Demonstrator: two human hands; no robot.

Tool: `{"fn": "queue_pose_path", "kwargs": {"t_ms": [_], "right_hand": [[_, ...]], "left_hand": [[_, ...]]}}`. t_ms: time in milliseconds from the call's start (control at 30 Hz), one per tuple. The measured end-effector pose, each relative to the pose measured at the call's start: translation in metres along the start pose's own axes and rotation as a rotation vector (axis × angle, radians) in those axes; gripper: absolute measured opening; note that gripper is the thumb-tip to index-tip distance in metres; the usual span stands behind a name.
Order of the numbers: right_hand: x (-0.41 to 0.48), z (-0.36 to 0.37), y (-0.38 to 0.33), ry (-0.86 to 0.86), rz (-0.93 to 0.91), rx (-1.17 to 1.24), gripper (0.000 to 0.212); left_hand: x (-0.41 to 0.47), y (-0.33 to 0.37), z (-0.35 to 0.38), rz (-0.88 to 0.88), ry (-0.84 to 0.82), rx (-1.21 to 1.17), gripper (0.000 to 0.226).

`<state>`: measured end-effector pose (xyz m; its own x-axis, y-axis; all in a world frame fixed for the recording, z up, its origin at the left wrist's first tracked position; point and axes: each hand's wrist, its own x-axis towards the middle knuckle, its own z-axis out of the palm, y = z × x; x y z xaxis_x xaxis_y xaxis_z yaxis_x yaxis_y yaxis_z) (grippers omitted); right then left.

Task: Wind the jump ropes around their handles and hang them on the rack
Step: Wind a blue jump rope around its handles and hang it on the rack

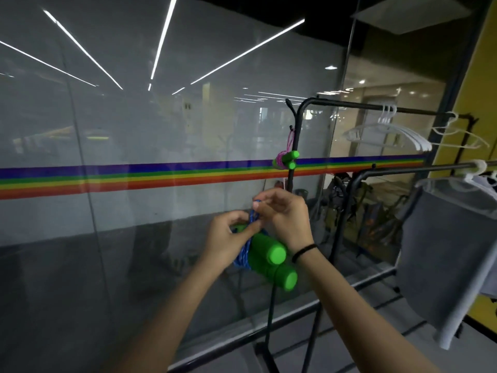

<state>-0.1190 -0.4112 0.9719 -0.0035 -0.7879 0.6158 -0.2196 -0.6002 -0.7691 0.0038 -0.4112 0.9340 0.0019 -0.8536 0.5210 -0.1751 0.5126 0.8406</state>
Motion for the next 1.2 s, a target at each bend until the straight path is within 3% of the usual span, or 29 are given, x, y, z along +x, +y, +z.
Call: {"fn": "queue_pose_path", "kwargs": {"t_ms": [233, 333, 533, 733, 867, 1100, 1200], "right_hand": [[0.095, 0.031, 0.068, 0.093, -0.005, -0.09, 0.019], [0.147, 0.047, 0.089, 0.143, 0.01, -0.092, 0.009], [0.26, 0.048, 0.11, 0.264, 0.042, -0.23, 0.016], [0.349, 0.022, 0.117, 0.303, 0.066, -0.354, 0.008], [0.4, 0.0, 0.126, 0.393, 0.053, -0.413, 0.006], [0.46, -0.052, 0.136, 0.61, -0.115, -0.521, 0.006], [0.468, -0.068, 0.14, 0.602, -0.104, -0.462, 0.004]], "left_hand": [[0.126, -0.063, -0.014, 0.049, -0.055, -0.069, 0.003], [0.192, -0.083, -0.021, 0.095, -0.136, -0.099, 0.013], [0.331, -0.103, -0.017, 0.209, -0.233, -0.072, 0.007], [0.441, -0.095, 0.017, 0.35, -0.323, -0.023, 0.004], [0.495, -0.086, 0.051, 0.391, -0.342, -0.008, 0.014], [0.561, -0.055, 0.107, 0.487, -0.297, -0.059, 0.013], [0.573, -0.053, 0.122, 0.473, -0.354, -0.103, 0.014]]}}
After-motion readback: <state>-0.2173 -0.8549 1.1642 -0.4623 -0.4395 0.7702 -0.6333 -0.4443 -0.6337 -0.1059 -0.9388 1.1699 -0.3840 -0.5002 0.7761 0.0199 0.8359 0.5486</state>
